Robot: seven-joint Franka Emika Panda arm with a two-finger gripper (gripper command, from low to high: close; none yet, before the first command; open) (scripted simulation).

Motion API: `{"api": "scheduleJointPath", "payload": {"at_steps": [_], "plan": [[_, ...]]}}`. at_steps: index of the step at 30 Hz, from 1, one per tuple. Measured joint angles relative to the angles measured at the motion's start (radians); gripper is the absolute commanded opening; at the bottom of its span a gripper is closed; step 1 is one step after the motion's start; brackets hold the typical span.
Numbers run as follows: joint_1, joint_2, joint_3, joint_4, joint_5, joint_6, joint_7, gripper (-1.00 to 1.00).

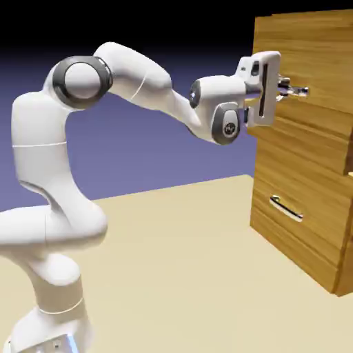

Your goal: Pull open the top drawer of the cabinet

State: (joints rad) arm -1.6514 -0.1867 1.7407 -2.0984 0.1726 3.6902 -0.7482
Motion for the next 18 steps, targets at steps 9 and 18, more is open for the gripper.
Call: {"api": "scheduleJointPath", "payload": {"at_steps": [9, 18], "plan": [[0.323, 0.019, -0.298, -0.068, 0.034, 0.015, -0.045, -1.0], [0.608, -0.069, -0.624, -0.167, -0.065, 0.02, 0.102, -1.0]]}}
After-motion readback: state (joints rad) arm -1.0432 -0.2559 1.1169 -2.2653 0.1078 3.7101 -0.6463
